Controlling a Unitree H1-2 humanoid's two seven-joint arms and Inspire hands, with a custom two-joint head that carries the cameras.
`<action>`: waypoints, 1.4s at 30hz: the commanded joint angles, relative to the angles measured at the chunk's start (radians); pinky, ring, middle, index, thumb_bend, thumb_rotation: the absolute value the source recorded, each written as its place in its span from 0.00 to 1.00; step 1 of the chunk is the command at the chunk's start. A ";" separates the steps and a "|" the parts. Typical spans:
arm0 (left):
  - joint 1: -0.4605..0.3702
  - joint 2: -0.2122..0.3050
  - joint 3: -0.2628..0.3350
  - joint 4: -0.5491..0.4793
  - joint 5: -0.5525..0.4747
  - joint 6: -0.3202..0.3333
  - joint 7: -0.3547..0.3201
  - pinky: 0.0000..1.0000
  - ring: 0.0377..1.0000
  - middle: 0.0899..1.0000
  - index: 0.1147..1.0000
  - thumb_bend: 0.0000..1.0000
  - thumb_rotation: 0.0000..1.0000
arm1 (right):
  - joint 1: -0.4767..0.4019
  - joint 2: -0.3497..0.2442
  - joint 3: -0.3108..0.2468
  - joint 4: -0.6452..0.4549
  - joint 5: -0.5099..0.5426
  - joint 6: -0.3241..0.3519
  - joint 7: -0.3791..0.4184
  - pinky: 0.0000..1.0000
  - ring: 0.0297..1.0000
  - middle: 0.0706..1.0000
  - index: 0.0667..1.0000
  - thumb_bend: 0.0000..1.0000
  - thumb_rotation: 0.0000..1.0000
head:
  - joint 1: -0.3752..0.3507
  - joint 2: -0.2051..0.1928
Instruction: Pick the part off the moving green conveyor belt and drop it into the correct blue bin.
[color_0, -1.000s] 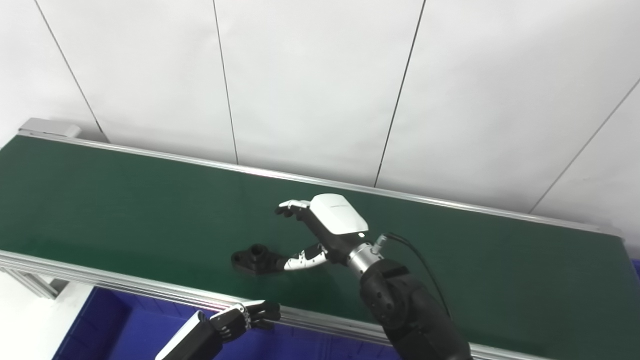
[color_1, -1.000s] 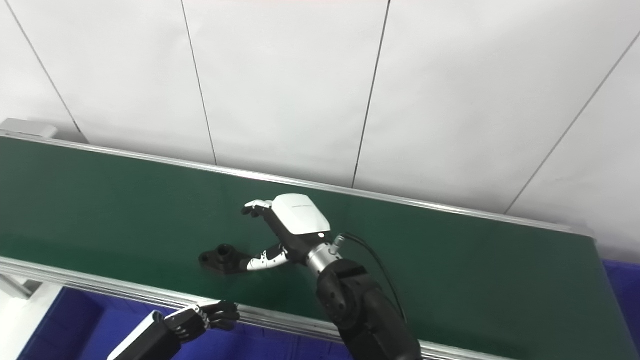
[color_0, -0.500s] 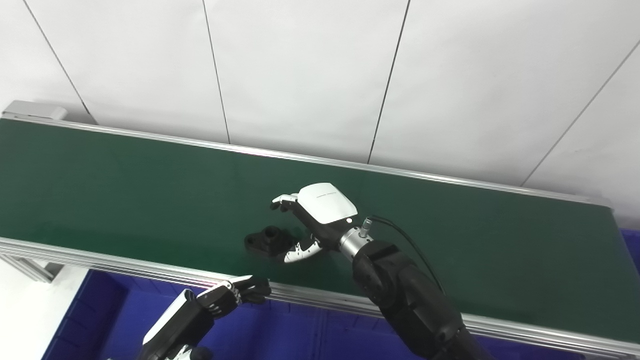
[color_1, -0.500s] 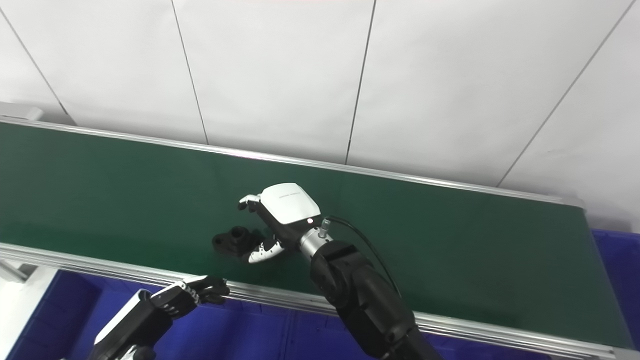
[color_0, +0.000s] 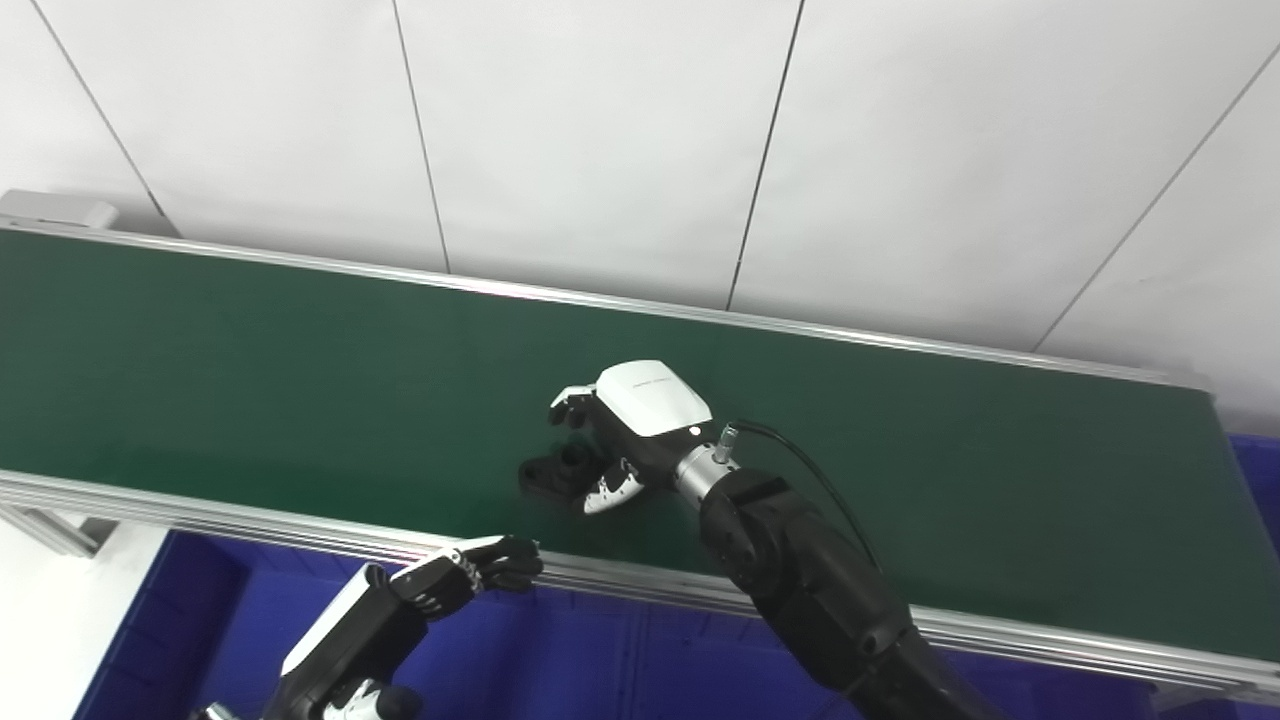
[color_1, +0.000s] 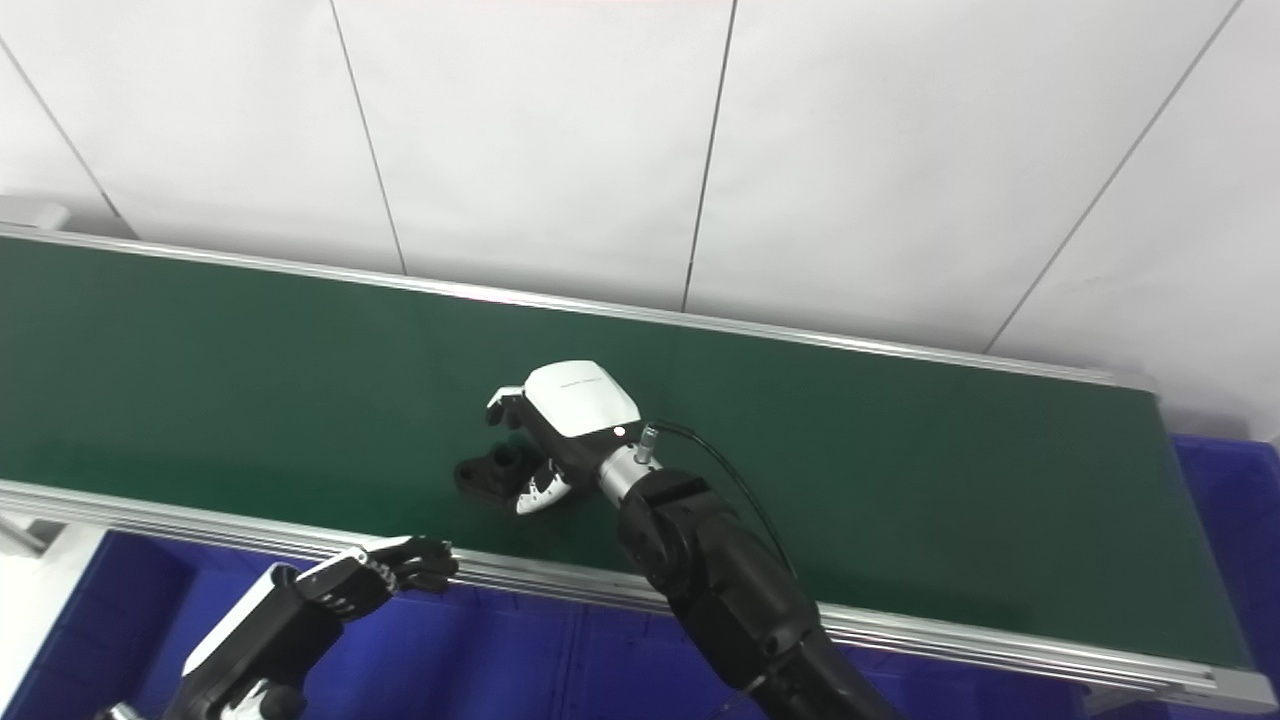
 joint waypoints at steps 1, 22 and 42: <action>0.006 0.015 -0.005 -0.038 -0.018 -0.029 0.014 0.77 0.81 0.84 0.79 0.74 0.79 | -0.029 0.014 -0.013 -0.007 0.017 -0.055 -0.049 0.44 0.51 0.47 0.55 0.57 0.00 | 0.001 0.003; 0.000 0.024 -0.029 -0.043 -0.051 -0.029 0.036 0.75 0.80 0.85 0.79 0.70 0.75 | -0.030 -0.024 0.007 0.001 -0.028 -0.084 -0.141 0.33 0.38 0.44 0.48 0.52 0.00 | -0.013 0.024; -0.005 0.021 -0.041 -0.052 -0.062 -0.029 0.044 0.75 0.81 0.85 0.79 0.70 0.75 | 0.134 -0.123 -0.121 -0.578 -0.004 0.028 0.136 0.33 0.37 0.40 0.50 0.52 0.00 | -0.032 0.031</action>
